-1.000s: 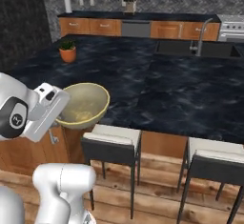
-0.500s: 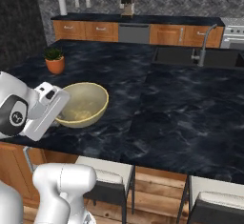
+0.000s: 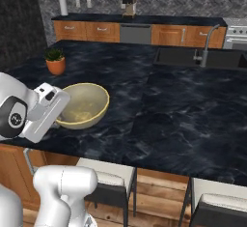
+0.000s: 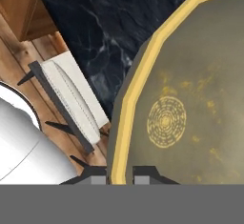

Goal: Pick up the bowls from the cabinet and place each bowl in front of a stool on the dining counter.

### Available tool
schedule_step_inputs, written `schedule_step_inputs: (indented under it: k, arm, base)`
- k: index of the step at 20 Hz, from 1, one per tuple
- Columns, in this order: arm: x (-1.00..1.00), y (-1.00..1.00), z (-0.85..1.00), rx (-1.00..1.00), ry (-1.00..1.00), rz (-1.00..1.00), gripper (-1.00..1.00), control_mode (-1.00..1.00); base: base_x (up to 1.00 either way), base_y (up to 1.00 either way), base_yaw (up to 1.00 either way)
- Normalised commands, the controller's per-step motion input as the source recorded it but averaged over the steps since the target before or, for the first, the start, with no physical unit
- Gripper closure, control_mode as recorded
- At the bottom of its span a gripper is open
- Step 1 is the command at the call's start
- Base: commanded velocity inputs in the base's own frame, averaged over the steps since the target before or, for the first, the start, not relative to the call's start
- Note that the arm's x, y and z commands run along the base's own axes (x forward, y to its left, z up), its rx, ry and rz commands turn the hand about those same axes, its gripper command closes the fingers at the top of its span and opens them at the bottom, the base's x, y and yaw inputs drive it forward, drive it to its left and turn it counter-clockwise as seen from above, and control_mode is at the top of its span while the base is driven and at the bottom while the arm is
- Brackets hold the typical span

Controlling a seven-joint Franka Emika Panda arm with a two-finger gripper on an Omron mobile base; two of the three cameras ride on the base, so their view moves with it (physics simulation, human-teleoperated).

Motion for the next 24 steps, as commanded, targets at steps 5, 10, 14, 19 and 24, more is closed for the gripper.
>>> schedule_step_inputs:
  k: [5, 10, 14, 19, 24]
  arm:
    - [0.09, 0.00, -0.02, 0.00, 0.00, 0.00, 1.00, -1.00]
    - [0.45, 0.00, -0.13, 0.04, 0.00, 0.00, 1.00, -1.00]
    - [0.73, 0.00, -0.17, 0.06, 0.01, -0.02, 1.00, -1.00]
    - [0.50, -0.05, -0.29, 0.00, 0.10, -0.07, 1.00, -1.00]
    - [0.17, -0.08, -0.59, -0.02, 0.14, -0.02, 1.00, -1.00]
  base:
    - [0.04, 0.00, 0.00]
    - [0.00, 0.00, 0.00]
    - [0.00, 0.00, 0.00]
    - [0.00, 0.00, 0.00]
    - [0.00, 0.00, 0.00]
